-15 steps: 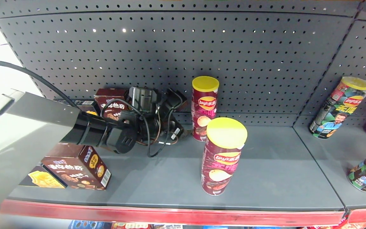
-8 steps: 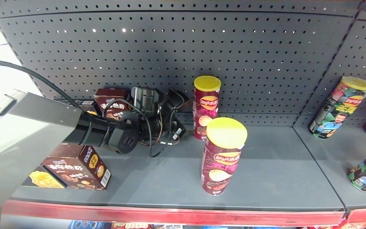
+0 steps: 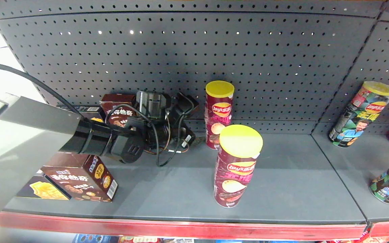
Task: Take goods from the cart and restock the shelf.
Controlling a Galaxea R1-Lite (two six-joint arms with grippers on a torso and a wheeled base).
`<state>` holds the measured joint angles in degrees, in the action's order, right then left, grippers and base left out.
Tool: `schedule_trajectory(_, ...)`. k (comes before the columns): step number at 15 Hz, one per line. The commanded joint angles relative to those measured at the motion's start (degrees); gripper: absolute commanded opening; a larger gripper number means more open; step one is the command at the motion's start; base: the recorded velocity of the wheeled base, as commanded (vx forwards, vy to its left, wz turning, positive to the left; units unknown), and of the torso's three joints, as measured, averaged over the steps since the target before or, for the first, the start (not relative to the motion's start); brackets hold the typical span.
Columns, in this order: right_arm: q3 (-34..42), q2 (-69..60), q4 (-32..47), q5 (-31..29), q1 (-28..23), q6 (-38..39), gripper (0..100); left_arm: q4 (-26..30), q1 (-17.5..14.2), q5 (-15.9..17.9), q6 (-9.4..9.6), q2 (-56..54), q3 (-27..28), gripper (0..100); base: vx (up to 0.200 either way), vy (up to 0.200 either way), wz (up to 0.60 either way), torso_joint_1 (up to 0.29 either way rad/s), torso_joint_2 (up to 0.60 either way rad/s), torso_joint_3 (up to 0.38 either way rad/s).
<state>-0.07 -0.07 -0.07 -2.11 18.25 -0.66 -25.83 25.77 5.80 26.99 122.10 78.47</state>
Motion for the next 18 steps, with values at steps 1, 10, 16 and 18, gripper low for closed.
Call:
schedule_trajectory(1, 0.0, 0.1, 0.0, 0.0, 0.0, 0.0, 100, -0.5, -0.2, -0.8, -0.01, -2.0, -1.8, 100, 0.000, 0.000, 0.00, 0.000, 0.00, 0.000)
schedule_trajectory(10, 0.0, 0.1, 0.0, 0.0, 0.0, 0.0, 100, -5.5, 1.2, -6.9, -0.18, 1.7, -1.9, 100, 0.000, 0.000, 0.00, 0.000, 0.00, 0.000)
schedule_trajectory(16, 0.0, 0.1, 0.0, 0.0, 0.0, 0.0, 100, -4.8, 2.4, -7.2, -2.29, 2.9, 0.6, 100, 0.000, 0.000, 0.00, 0.000, 0.00, 0.000)
schedule_trajectory(18, 0.0, 0.1, 0.0, 0.0, 0.0, 0.0, 100, -4.8, 2.5, -7.1, -2.38, 2.9, 0.5, 100, 0.000, 0.000, 0.00, 0.000, 0.00, 0.000)
